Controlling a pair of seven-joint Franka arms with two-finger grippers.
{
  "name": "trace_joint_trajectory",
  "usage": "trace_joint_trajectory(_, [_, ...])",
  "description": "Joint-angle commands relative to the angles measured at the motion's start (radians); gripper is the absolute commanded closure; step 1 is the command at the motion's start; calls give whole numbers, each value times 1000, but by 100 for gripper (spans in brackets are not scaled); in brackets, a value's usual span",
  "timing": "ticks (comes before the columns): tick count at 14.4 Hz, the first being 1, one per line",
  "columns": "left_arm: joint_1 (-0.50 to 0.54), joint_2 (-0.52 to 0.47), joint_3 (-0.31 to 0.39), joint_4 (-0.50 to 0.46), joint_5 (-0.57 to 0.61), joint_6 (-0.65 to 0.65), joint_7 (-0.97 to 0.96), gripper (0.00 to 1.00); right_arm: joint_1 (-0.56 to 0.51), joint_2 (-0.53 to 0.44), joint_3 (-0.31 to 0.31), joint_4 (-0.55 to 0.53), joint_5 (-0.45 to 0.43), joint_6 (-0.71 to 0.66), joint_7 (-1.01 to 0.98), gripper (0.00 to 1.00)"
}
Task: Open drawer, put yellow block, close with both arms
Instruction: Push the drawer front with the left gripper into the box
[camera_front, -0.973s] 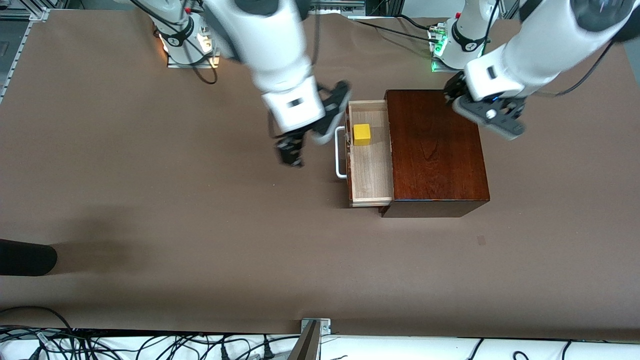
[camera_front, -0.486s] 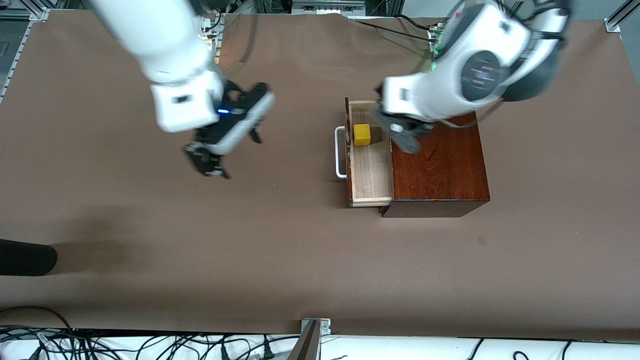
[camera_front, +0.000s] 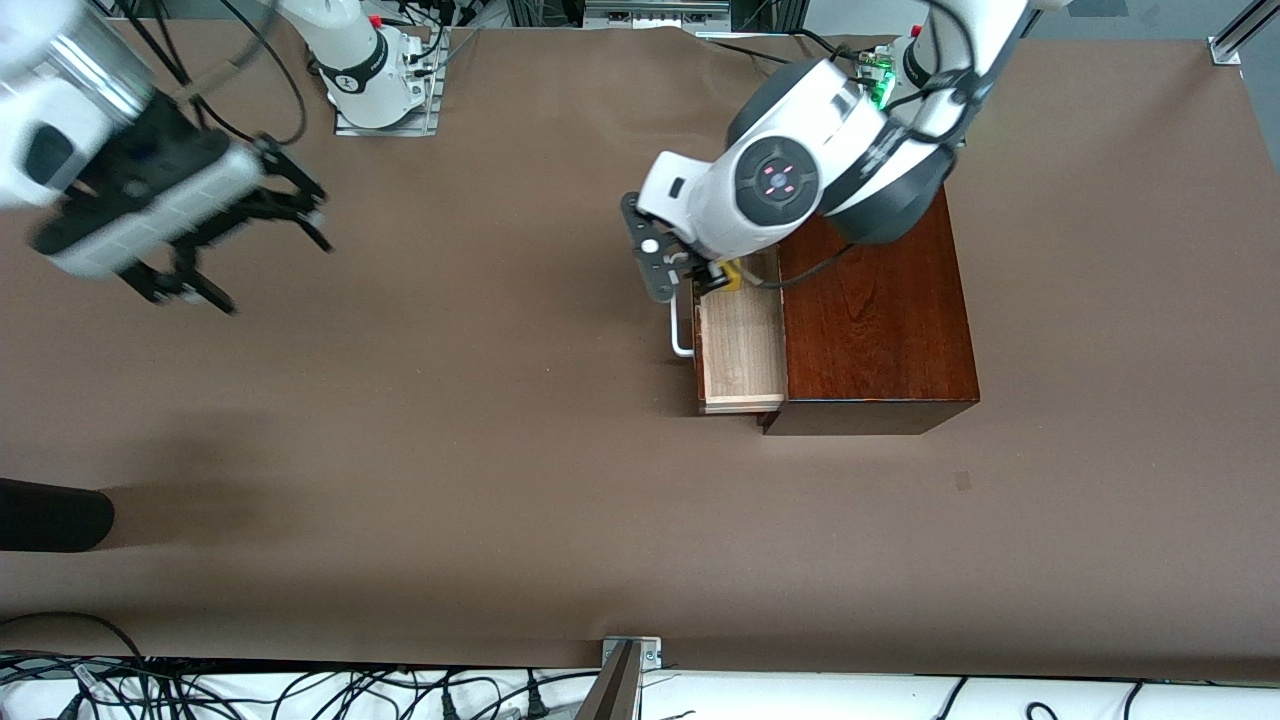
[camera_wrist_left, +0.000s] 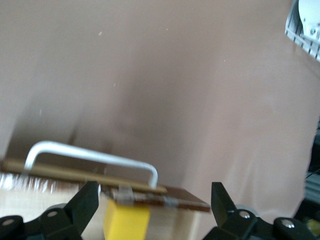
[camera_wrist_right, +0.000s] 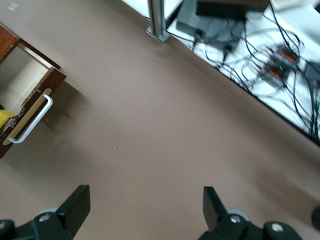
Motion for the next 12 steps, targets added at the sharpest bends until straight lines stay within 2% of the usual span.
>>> trace_joint_trajectory(1, [-85,96,8,48,121,110,162,0,-15,-190,-50,-269,25,17,31,0])
trace_joint_trajectory(3, [-152,124,9,43,248,159,181,0,-87,-220,-48,-345,26,3,90,0])
trace_joint_trajectory(5, [-180,149,8,33,365,156,181,0,-146,-227,-44,-395,25,6,102,0])
trace_joint_trajectory(7, [-177,155,11,-6,401,153,184,0,-175,-232,-44,-434,10,11,103,0])
trace_joint_trajectory(12, [-157,163,22,-61,508,72,184,0,-166,-220,-44,-431,-35,-4,207,0])
